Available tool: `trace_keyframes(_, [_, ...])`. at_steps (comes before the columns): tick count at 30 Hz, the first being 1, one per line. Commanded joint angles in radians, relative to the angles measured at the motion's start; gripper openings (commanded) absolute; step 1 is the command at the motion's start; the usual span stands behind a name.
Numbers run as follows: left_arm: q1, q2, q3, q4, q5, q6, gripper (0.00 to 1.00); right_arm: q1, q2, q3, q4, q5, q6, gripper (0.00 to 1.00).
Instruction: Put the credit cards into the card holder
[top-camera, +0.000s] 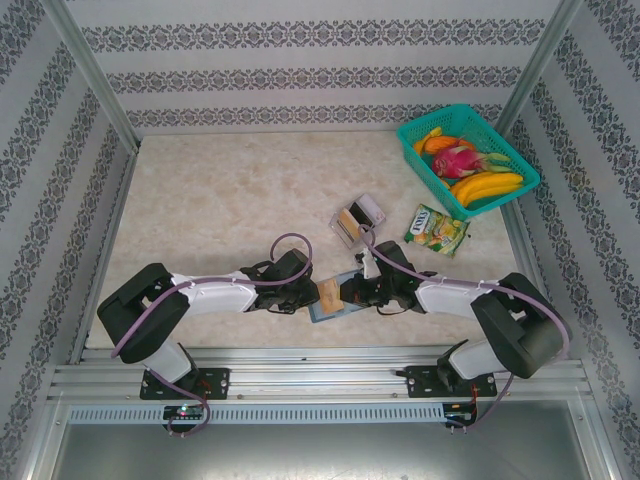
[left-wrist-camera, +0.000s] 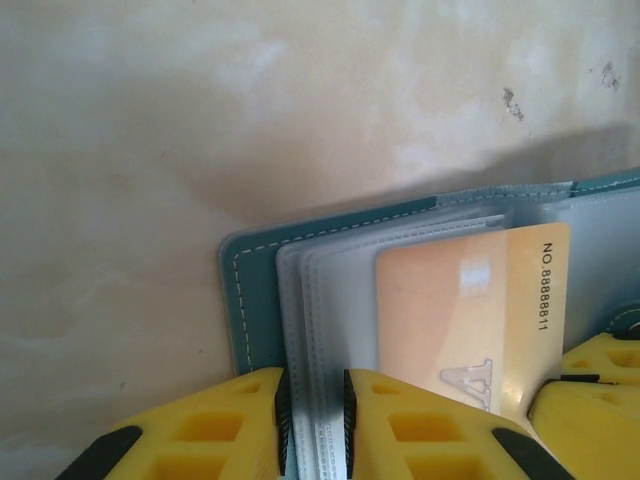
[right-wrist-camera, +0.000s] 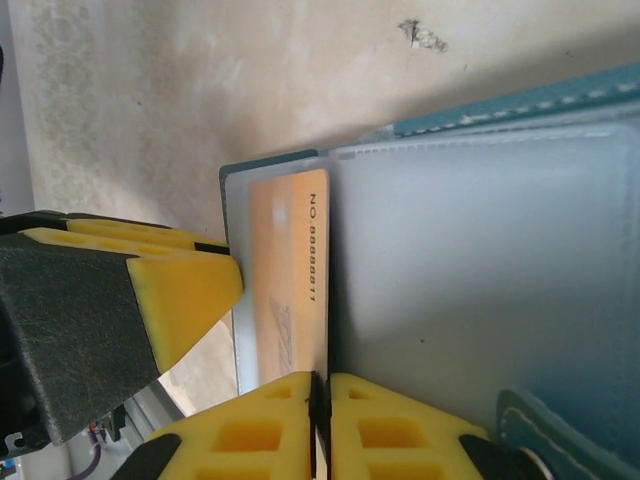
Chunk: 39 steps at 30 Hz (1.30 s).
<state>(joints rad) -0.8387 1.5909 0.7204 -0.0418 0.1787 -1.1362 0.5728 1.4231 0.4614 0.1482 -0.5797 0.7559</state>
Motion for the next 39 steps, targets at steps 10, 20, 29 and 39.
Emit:
trace_keyframes(10, [-0.013,0.012,-0.012,-0.023,-0.019,0.006,0.24,0.012,-0.044,0.111,-0.268,0.163,-0.13,0.31])
trace_keyframes(20, [-0.014,0.005,-0.007,-0.032,-0.018,0.01,0.24,0.053,0.014,0.145,-0.224,0.156,-0.11,0.18])
trace_keyframes(29, [-0.014,-0.003,-0.014,-0.027,-0.019,0.006,0.24,0.087,0.072,0.17,-0.181,0.136,-0.087,0.14])
trace_keyframes(39, [-0.014,-0.008,-0.013,-0.024,-0.024,0.009,0.24,0.113,0.117,0.181,-0.098,0.077,-0.047,0.14])
